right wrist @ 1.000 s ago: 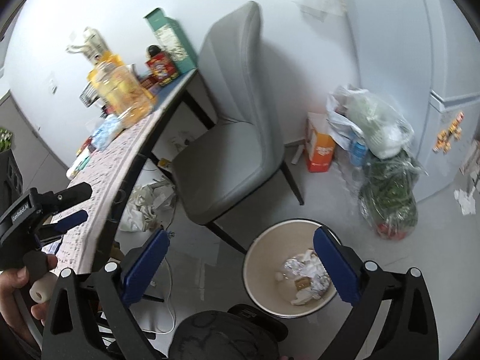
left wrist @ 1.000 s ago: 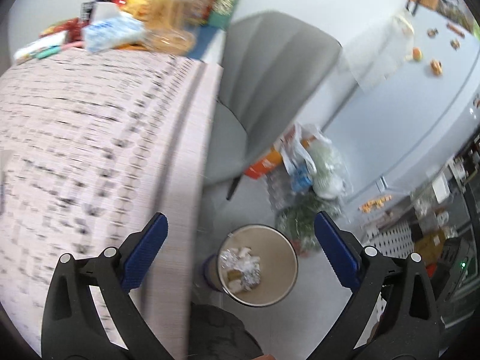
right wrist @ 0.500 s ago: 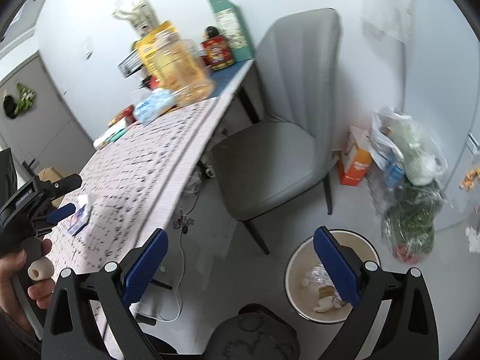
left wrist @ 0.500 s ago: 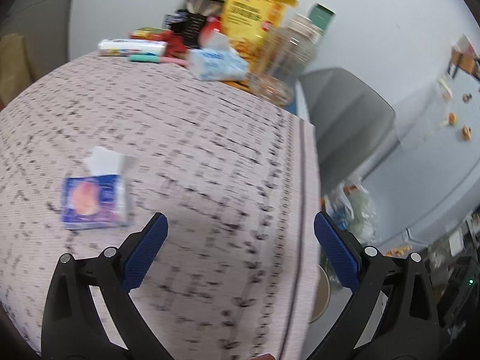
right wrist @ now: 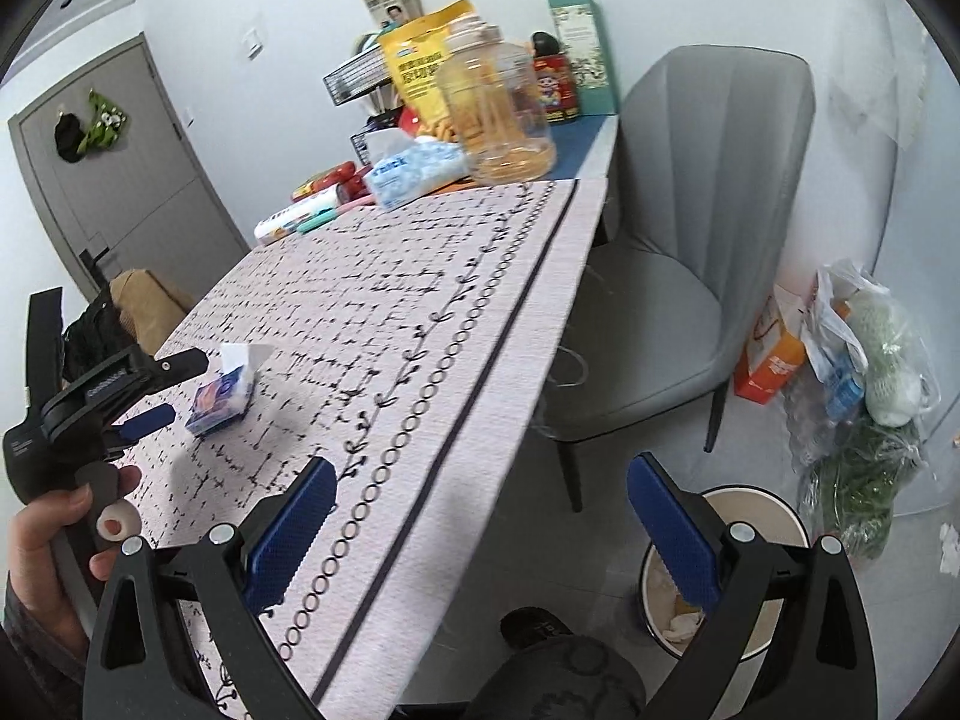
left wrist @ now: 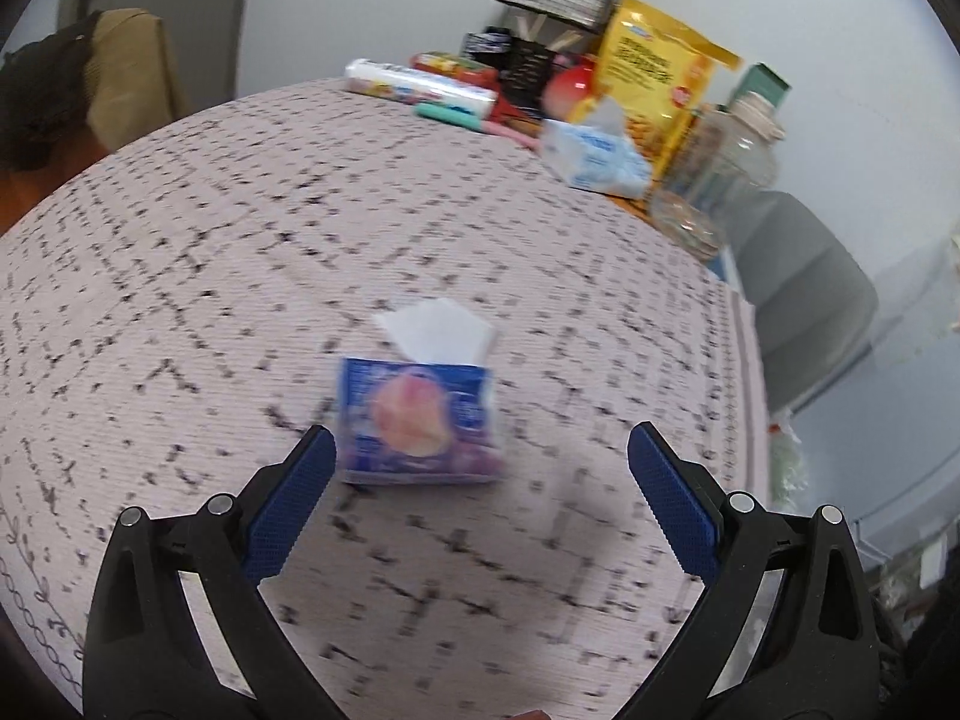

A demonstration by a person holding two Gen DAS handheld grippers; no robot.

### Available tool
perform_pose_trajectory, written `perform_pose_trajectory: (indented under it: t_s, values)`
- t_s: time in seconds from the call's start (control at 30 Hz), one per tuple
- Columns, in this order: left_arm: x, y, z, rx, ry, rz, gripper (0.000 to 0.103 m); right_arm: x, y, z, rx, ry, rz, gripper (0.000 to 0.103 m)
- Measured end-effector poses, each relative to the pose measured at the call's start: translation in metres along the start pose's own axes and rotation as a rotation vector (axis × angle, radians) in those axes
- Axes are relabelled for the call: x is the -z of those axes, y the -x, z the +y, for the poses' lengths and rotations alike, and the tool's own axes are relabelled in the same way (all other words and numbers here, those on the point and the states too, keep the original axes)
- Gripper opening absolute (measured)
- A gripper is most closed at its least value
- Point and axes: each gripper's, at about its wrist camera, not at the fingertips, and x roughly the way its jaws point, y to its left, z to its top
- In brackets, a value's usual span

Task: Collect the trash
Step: 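Grasp the blue tissue pack with the left tool while the right tool grasps the white paper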

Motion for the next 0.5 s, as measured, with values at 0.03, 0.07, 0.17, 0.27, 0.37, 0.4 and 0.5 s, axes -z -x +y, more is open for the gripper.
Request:
perform_pose_trajectory:
  t_s: [0.03, 0.07, 0.17, 0.27, 0.37, 0.4, 0.5]
  values:
    - [0.001, -0.001, 0.003, -0.014, -0.001, 0.001, 0.097, 0.0, -0.001, 0.002, -0.001, 0.003, 0.002, 0.095]
    - [0.001, -0.004, 0.006, -0.028, -0.001, 0.006, 0.097, 0.001, -0.001, 0.004, -0.002, 0.004, 0.005, 0.095]
    - [0.003, -0.012, 0.014, -0.084, -0.009, 0.024, 0.097, 0.002, -0.004, 0.01, -0.003, 0.008, 0.012, 0.095]
    - [0.005, -0.022, 0.016, -0.113, -0.019, 0.06, 0.097, 0.003, -0.007, 0.013, -0.005, 0.012, 0.022, 0.095]
    - [0.008, -0.029, 0.012, -0.133, -0.053, 0.065, 0.097, 0.002, -0.009, 0.018, -0.007, 0.022, 0.024, 0.095]
    - [0.009, -0.031, 0.01, -0.148, -0.07, 0.065, 0.097, 0.002, -0.01, 0.019, -0.007, 0.025, 0.024, 0.095]
    - [0.009, -0.033, 0.005, -0.173, -0.099, 0.058, 0.097, -0.002, -0.012, 0.025, -0.011, 0.034, 0.025, 0.095]
